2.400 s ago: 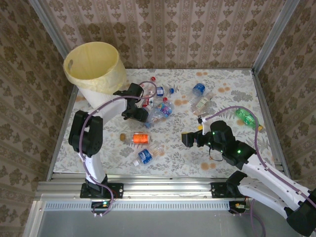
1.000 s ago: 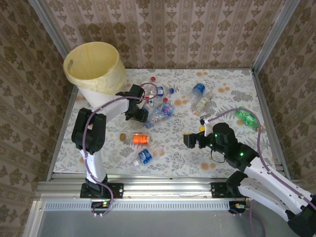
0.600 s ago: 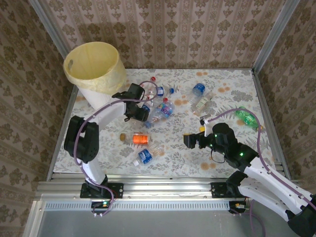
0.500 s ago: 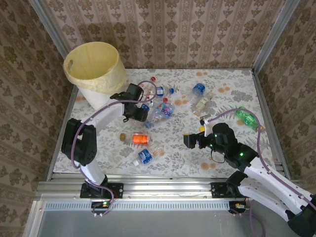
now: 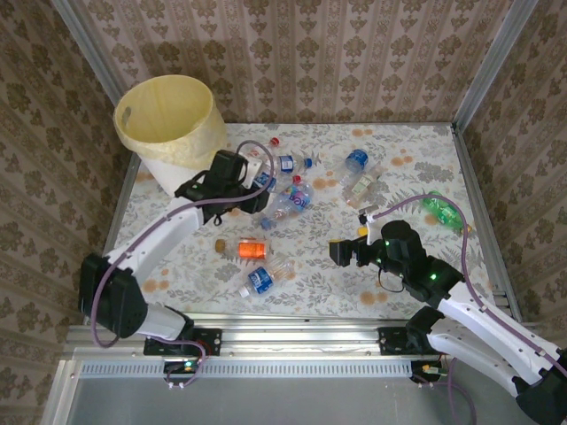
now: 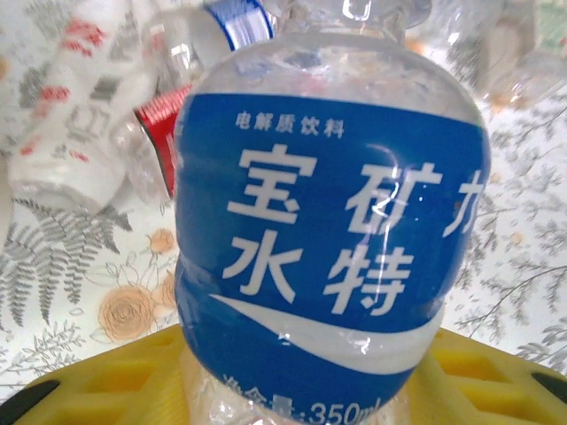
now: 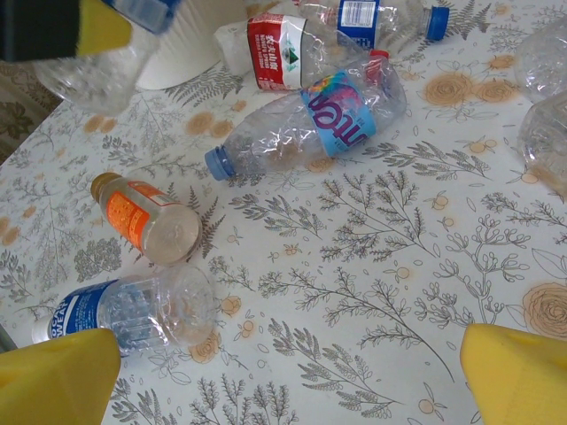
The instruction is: Throw the plastic bottles in the bin
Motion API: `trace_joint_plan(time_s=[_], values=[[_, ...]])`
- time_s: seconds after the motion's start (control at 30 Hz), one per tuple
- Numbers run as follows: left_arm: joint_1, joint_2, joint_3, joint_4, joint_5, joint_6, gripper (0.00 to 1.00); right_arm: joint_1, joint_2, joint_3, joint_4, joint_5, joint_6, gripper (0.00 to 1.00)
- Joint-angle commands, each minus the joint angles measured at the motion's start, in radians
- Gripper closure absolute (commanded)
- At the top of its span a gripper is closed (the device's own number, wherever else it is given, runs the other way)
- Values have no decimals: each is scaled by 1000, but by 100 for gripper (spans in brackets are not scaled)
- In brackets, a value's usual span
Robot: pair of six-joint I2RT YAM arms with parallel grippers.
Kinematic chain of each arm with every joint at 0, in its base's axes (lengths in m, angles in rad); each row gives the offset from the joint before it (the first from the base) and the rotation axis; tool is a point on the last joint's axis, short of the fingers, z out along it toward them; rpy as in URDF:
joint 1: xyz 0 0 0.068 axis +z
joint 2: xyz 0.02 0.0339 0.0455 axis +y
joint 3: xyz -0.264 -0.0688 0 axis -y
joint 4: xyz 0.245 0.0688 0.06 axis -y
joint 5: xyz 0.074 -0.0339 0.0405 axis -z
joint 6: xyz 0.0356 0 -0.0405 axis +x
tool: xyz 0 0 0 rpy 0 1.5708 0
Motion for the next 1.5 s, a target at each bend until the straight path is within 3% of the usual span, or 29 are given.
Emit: trace_joint_plan(time_s=[0.0, 0.2, 0.83, 1.1, 1.47], values=[[-3, -82, -38, 110, 40, 17, 51, -4, -10, -12, -5, 32, 14, 0], [-4, -175, -64, 184, 89, 16, 52, -4, -4, -15, 3, 35, 14, 0], [6, -422, -163, 521, -33, 71, 55, -5, -14, -22, -6, 37, 13, 0], [10, -502, -225, 696, -133, 144, 54, -4, -18, -22, -9, 44, 12, 0], [68, -552, -212, 735, -300, 226, 55, -5, -27, -27, -9, 49, 11, 0]])
